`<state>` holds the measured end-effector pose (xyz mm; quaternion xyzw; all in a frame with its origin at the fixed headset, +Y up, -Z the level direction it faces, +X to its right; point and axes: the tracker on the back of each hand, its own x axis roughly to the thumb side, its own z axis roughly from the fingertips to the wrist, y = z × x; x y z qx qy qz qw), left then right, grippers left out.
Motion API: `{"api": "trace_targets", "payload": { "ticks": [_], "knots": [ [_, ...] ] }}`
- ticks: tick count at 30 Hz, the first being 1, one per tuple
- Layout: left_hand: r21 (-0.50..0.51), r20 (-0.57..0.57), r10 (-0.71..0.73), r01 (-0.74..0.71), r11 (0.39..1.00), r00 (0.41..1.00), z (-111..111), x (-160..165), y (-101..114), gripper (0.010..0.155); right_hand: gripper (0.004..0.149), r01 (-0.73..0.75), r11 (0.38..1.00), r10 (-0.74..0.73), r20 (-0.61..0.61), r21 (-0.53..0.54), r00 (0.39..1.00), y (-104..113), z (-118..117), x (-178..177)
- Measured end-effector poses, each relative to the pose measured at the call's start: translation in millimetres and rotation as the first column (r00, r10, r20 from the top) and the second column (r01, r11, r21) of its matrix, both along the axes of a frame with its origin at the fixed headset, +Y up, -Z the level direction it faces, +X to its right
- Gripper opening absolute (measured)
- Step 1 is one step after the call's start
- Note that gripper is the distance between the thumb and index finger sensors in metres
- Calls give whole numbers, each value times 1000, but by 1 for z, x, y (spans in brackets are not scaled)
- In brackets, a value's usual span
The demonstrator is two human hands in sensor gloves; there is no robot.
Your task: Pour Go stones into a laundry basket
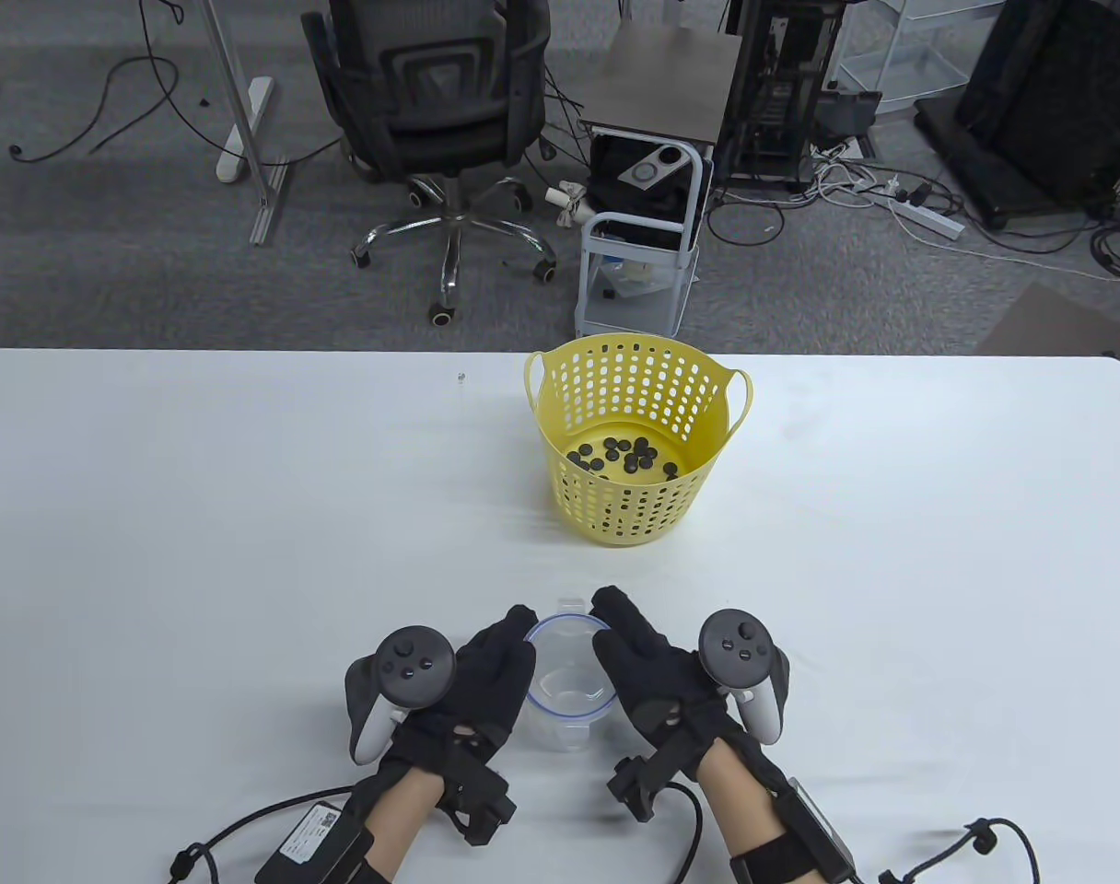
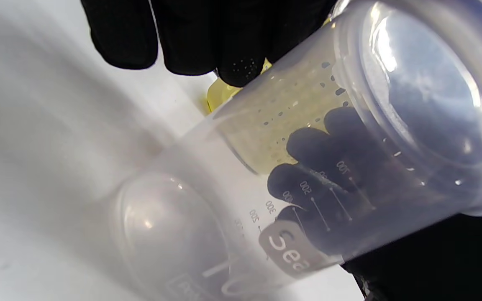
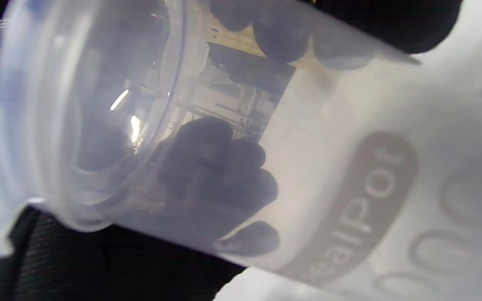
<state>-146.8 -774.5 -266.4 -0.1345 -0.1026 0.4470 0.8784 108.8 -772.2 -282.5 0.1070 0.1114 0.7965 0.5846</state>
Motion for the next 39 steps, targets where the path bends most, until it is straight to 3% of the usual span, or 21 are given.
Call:
{"api": "trace_targets", "payload": {
  "ticks": [5,9,12,20,24,28,32,37,39],
  "knots": [
    [-83,30,63,-61,995,998,0,3,-4,78,70,75,997,-75,-5,-31,997,-8,0,-2],
    [-164,24,35,-30,986,999,0,9,-6,82,71,151,984,-153,-5,-98,988,-14,0,-7],
    [-244,49,117,-102,964,992,0,8,-11,85,73,170,979,-172,-8,-108,985,-18,0,-9],
    [-226,103,40,-15,974,994,-5,-1,-1,85,72,123,988,-126,-34,-93,991,-10,-3,-4],
    [-137,37,112,-106,985,993,-5,-14,4,92,78,113,993,-113,5,-30,994,1,-8,7],
    [-41,57,70,-68,997,996,-4,-14,19,100,77,87,996,-87,72,8,994,15,-18,14],
    [-15,168,-30,33,999,985,3,2,26,109,74,27,1000,-26,56,-6,998,18,-22,11],
    [9,206,-154,155,988,966,6,13,27,114,70,-69,998,69,59,-3,996,14,-18,8],
    [-29,220,-105,115,993,970,5,11,25,114,70,-30,1000,30,58,-11,998,13,-16,9]
  ]
}}
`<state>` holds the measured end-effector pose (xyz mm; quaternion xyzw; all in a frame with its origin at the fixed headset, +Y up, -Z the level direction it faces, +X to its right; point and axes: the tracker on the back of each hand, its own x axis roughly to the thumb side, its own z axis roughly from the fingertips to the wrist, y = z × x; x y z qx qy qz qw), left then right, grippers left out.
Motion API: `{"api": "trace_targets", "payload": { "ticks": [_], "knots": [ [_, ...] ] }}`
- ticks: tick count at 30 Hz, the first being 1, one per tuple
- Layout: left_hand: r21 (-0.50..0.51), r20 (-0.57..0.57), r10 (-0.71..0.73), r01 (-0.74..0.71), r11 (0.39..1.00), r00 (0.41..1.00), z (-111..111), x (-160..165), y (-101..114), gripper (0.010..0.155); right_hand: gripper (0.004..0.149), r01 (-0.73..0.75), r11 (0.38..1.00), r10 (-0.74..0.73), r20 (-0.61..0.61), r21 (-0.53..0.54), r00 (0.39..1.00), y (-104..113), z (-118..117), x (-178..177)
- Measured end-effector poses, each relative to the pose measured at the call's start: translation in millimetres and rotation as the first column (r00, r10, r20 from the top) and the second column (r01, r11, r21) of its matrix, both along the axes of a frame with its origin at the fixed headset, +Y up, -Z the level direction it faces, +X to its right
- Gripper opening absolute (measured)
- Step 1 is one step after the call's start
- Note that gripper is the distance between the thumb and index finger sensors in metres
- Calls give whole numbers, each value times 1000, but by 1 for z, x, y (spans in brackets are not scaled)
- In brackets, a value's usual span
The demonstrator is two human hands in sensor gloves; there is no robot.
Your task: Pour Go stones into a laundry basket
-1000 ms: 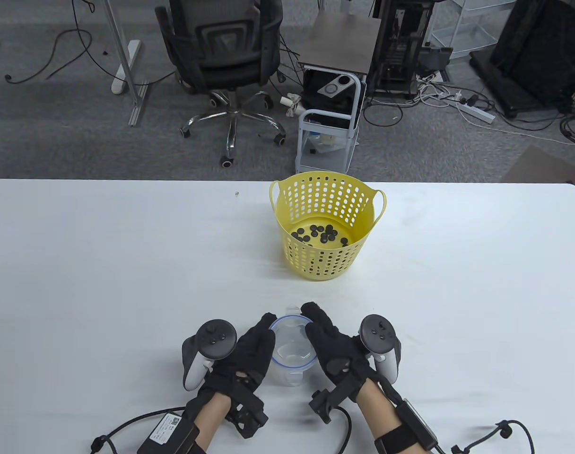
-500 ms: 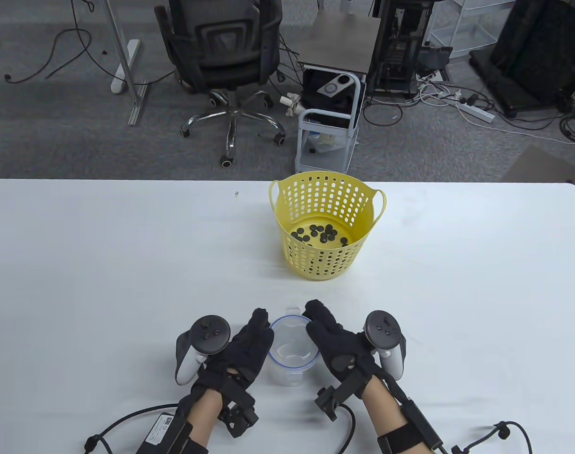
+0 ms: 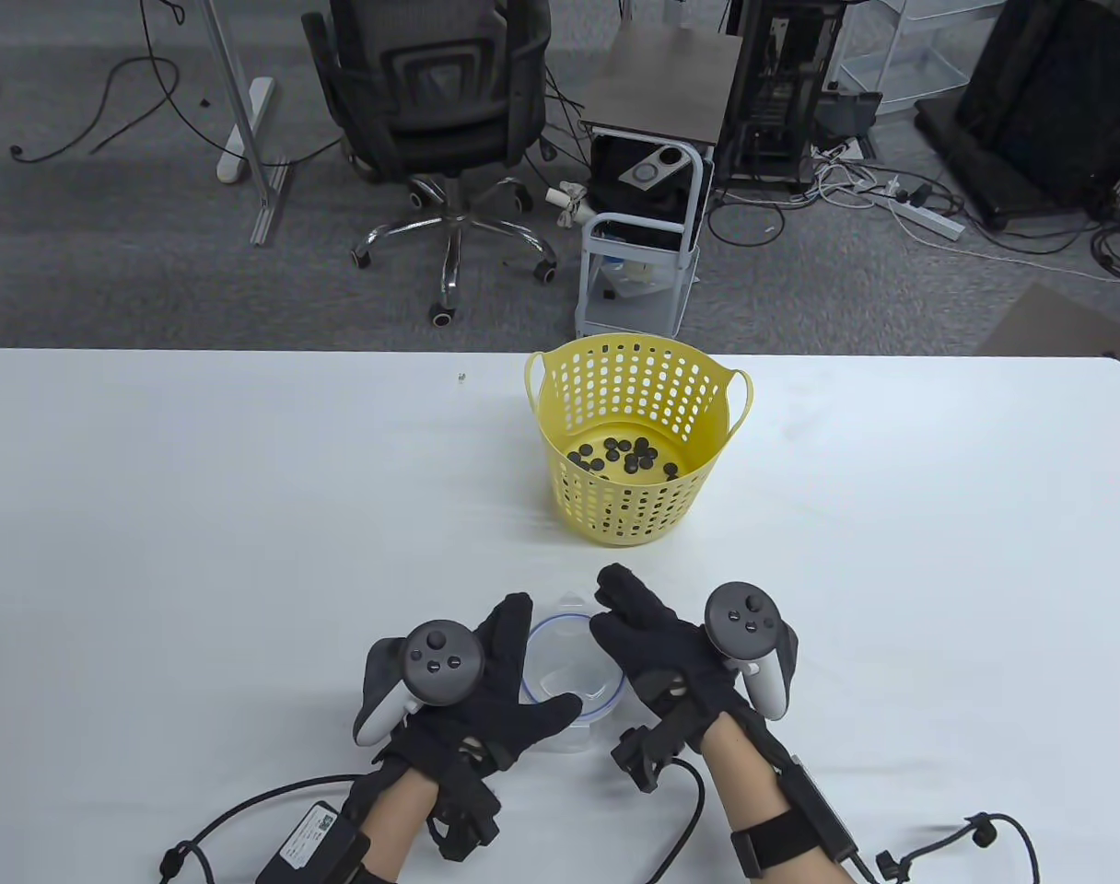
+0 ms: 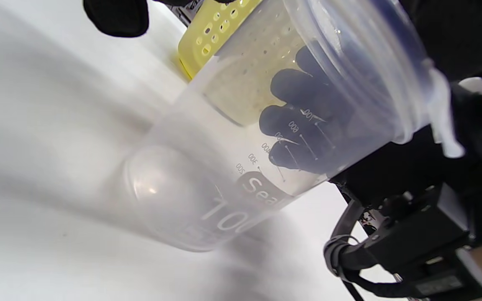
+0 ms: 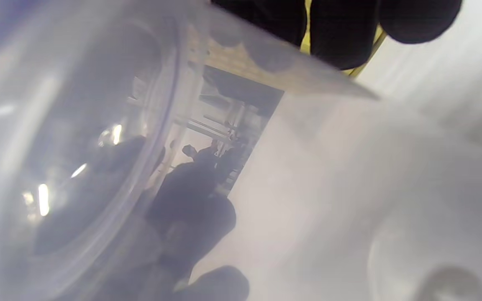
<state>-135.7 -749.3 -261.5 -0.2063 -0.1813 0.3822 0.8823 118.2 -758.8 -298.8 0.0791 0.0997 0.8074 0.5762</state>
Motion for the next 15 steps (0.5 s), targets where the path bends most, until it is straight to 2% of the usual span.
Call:
{"api": "trace_targets", "payload": {
  "ticks": [7,15],
  "knots": [
    [-51,-25,53,-55,997,998,-5,-8,-1,107,72,40,999,-40,-29,-25,999,-1,5,10],
    [2,-157,86,-87,996,984,-8,-21,0,99,77,54,998,-55,-107,-12,993,3,6,13]
  ]
}}
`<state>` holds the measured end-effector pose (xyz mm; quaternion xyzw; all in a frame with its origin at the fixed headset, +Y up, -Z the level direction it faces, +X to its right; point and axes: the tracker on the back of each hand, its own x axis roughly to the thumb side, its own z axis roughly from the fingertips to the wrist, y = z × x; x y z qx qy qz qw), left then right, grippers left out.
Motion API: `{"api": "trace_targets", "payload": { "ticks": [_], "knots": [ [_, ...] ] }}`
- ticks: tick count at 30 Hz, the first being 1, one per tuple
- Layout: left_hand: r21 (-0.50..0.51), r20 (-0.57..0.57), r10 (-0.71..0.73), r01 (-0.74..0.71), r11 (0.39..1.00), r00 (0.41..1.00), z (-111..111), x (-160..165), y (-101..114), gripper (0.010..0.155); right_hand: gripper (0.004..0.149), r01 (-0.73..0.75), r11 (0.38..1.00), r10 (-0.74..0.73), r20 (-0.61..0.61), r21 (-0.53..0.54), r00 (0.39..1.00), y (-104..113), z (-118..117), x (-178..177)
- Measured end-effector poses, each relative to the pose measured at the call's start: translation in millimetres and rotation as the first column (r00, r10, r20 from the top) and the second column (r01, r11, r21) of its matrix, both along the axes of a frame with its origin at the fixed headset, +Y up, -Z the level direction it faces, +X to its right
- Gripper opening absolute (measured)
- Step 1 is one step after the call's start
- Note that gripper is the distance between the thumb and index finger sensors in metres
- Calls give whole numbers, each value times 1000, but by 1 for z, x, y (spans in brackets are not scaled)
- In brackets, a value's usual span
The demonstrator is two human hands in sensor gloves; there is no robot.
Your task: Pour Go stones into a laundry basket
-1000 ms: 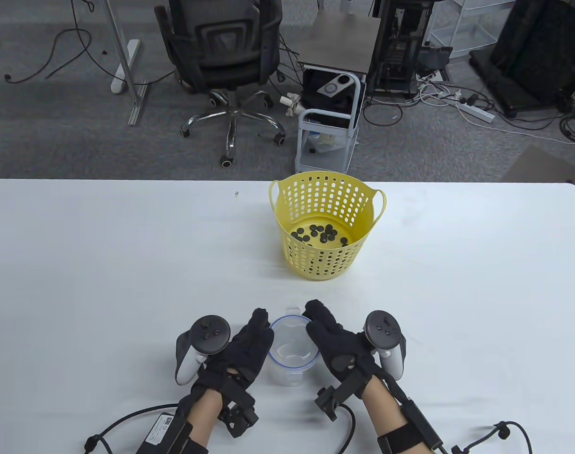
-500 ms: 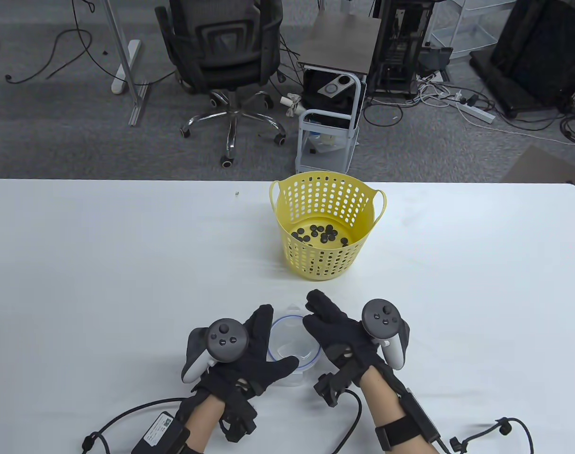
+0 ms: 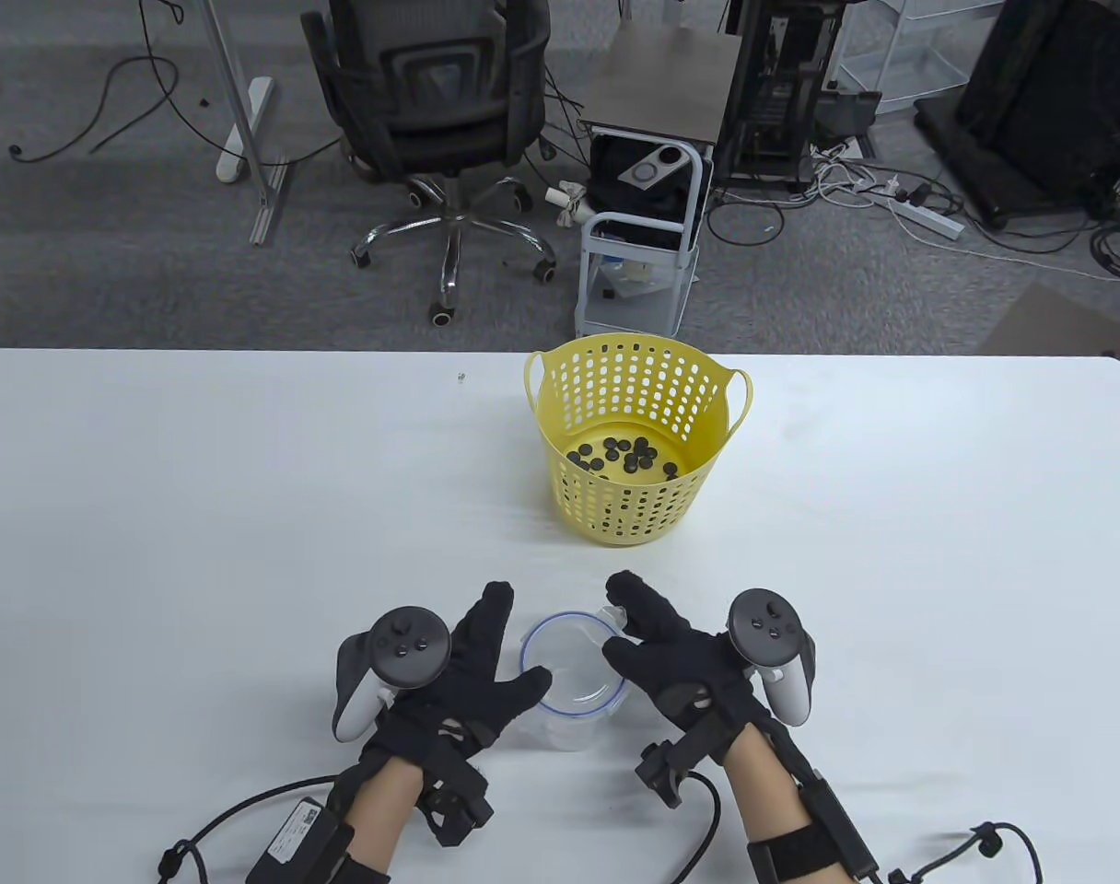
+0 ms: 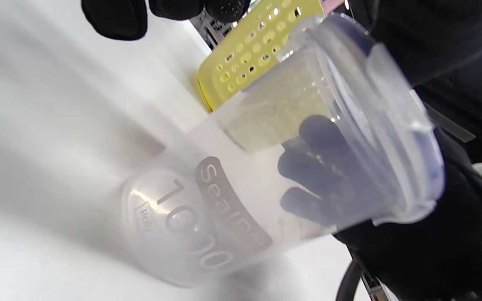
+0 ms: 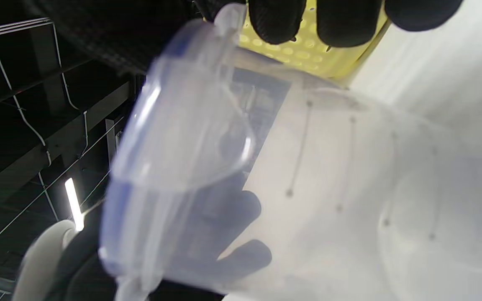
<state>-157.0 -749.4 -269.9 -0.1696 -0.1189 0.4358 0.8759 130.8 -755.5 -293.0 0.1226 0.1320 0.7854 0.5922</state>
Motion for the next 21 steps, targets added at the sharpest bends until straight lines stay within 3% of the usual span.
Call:
{"api": "trace_targets", "payload": {
  "ticks": [6,16,19,21],
  "knots": [
    [73,-165,42,-30,997,985,-5,-9,-4,89,88,-36,999,38,-71,24,997,3,2,-6],
    [177,-237,45,-3,984,970,-7,-13,-2,72,89,-85,991,94,-80,108,992,6,7,-14],
    [159,-229,102,-66,985,968,-2,-16,2,77,85,43,993,-44,9,109,999,8,6,-7],
    [130,-219,117,-90,987,969,2,-15,3,81,82,51,989,-61,71,137,996,9,6,-4]
  ]
}}
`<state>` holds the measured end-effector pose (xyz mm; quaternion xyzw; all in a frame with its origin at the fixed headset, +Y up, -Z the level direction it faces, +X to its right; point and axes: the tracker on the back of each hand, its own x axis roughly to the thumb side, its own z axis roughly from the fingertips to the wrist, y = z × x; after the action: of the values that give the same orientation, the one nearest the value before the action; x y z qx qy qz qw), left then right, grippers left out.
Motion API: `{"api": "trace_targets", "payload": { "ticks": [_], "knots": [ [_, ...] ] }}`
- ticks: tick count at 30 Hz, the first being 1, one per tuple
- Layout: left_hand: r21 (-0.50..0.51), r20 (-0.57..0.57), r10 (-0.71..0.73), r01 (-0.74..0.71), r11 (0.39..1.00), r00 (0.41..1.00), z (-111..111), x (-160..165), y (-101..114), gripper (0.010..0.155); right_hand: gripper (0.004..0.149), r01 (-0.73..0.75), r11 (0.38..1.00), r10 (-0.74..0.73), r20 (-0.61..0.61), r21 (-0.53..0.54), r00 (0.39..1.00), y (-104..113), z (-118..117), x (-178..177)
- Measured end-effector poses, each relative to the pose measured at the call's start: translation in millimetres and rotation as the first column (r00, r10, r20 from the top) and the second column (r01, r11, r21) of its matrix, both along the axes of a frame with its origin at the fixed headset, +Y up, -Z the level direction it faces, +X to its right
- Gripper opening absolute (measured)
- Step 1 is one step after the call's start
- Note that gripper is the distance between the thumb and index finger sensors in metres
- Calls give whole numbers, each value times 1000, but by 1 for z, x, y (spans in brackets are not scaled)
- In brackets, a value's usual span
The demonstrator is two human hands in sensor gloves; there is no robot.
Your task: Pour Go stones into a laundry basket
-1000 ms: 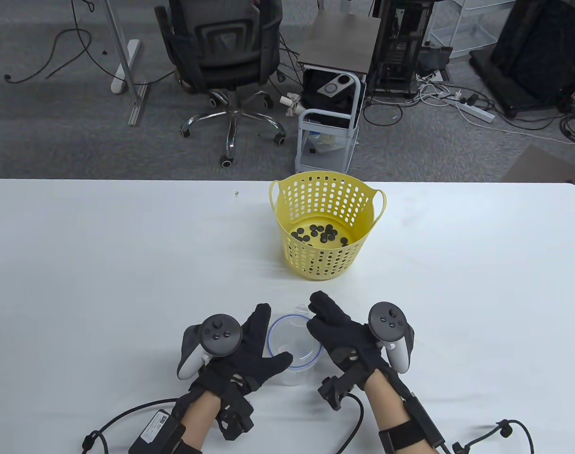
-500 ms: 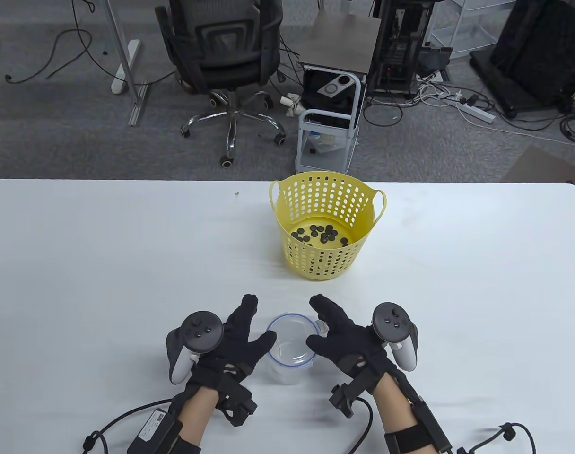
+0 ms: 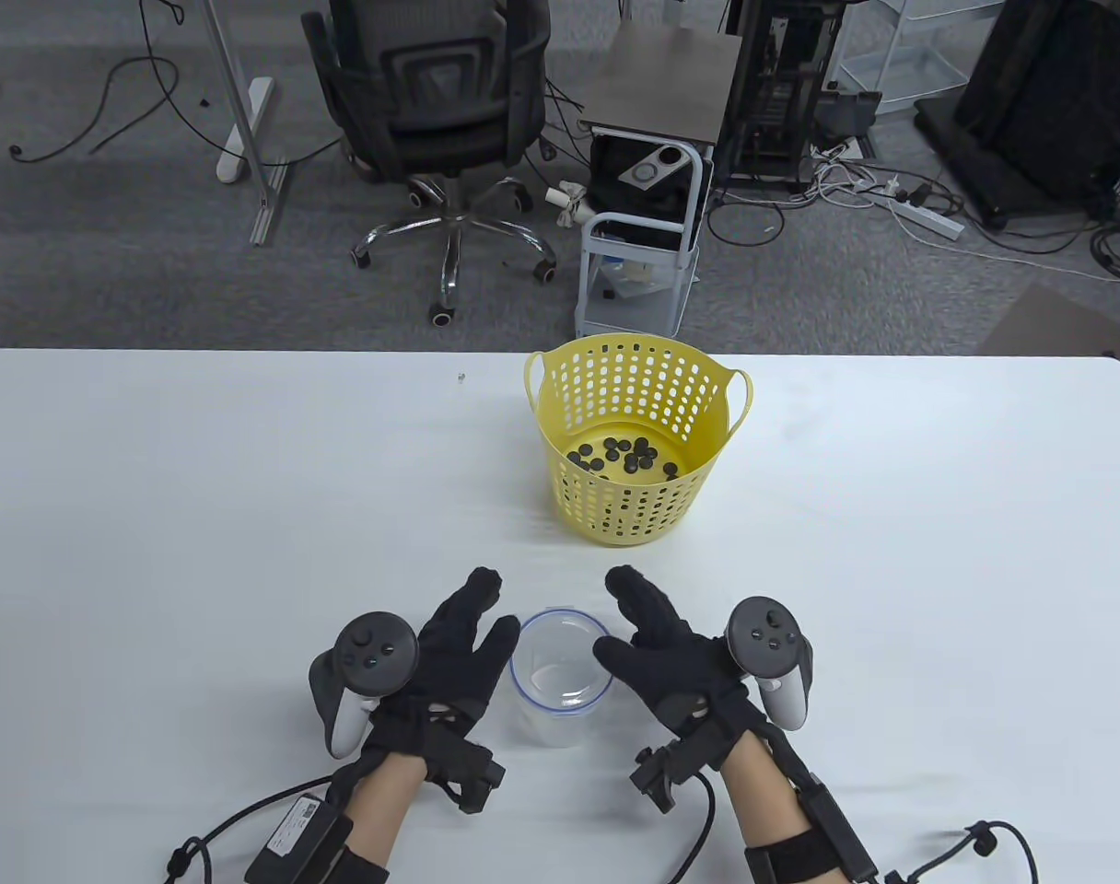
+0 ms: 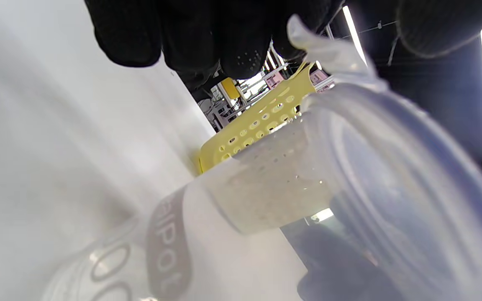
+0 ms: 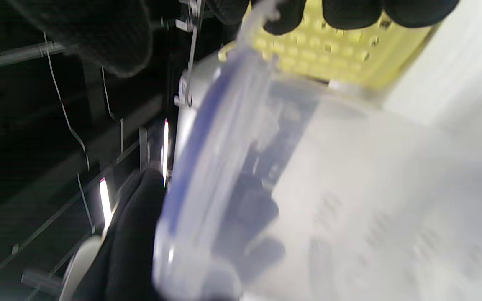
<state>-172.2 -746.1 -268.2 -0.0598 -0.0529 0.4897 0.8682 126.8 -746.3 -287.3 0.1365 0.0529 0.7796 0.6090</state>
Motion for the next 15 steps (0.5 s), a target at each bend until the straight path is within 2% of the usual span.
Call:
{"api": "trace_targets", "payload": {
  "ticks": [4,8,12,15],
  "knots": [
    [-61,68,9,-5,998,998,5,8,-2,85,76,-28,1000,28,-22,-1,999,-6,0,-5],
    [-121,132,-6,23,992,991,3,17,-16,85,68,-43,998,41,-42,-44,998,-17,1,-15],
    [-151,165,-14,40,988,986,2,25,-29,86,66,-42,996,34,-94,-82,995,-28,2,-23],
    [-186,165,81,-50,981,983,1,28,-37,87,68,13,991,-27,-101,-134,995,-36,2,-25]
  ]
}}
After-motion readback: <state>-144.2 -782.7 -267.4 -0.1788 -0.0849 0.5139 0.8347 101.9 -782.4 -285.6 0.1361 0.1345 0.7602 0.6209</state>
